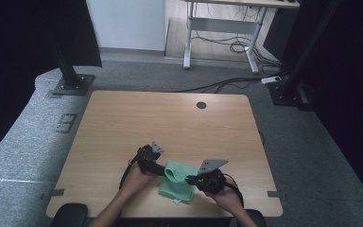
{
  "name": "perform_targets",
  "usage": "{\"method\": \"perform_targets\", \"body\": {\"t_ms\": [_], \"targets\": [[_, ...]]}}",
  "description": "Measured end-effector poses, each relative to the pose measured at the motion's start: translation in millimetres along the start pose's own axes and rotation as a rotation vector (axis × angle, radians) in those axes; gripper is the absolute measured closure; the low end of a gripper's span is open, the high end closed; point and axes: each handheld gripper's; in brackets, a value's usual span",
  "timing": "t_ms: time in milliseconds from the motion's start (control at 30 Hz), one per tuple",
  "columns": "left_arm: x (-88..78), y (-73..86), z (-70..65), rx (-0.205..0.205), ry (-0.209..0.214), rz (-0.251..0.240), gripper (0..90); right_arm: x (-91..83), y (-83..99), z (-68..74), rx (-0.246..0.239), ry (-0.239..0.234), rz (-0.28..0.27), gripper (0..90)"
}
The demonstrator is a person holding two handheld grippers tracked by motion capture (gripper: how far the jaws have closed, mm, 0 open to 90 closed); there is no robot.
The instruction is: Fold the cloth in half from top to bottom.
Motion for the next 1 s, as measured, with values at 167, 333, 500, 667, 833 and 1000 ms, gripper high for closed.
{"method": "perform_targets", "body": {"t_ms": [167, 333, 500, 667, 833, 1000], "targets": [[-16.6, -2.3, 8.4, 0.008, 0.052, 0.003, 1.8, 10.5, 16.4, 5.0, 0.023, -0.018, 0.045, 83.9], [-43.5, -5.5, 23.5, -0.02, 0.045, -0.043, 3.5, 17.9, 23.5, 9.2, 0.025, -0.028, 0.08, 83.5], [-50.8, -15.3, 0.1, 0.02, 0.139, -0.101, 3.9, 15.3, 21.4, 10.6, 0.029, -0.039, 0.072, 79.9], [-43.0, -8.6, -22.9, 0.098, 0.176, -0.049, 3.2, -6.7, 13.3, 5.3, 0.055, -0.027, 0.025, 63.9], [-43.2, 8.2, -24.3, 0.116, 0.163, -0.011, 3.5, -16.7, 12.9, -4.0, 0.099, 0.039, 0.002, 47.4], [-45.8, 26.2, -22.1, 0.123, 0.144, 0.017, 3.7, 5.7, 23.1, -1.8, 0.149, 0.126, 0.064, 29.7]]}}
Point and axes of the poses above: each handheld gripper's, and its own axes: x roughly forward along the jaws, y roughly out of its underside, z roughly to its left, and after that the axes turned 5 degrees about -x, right-handed
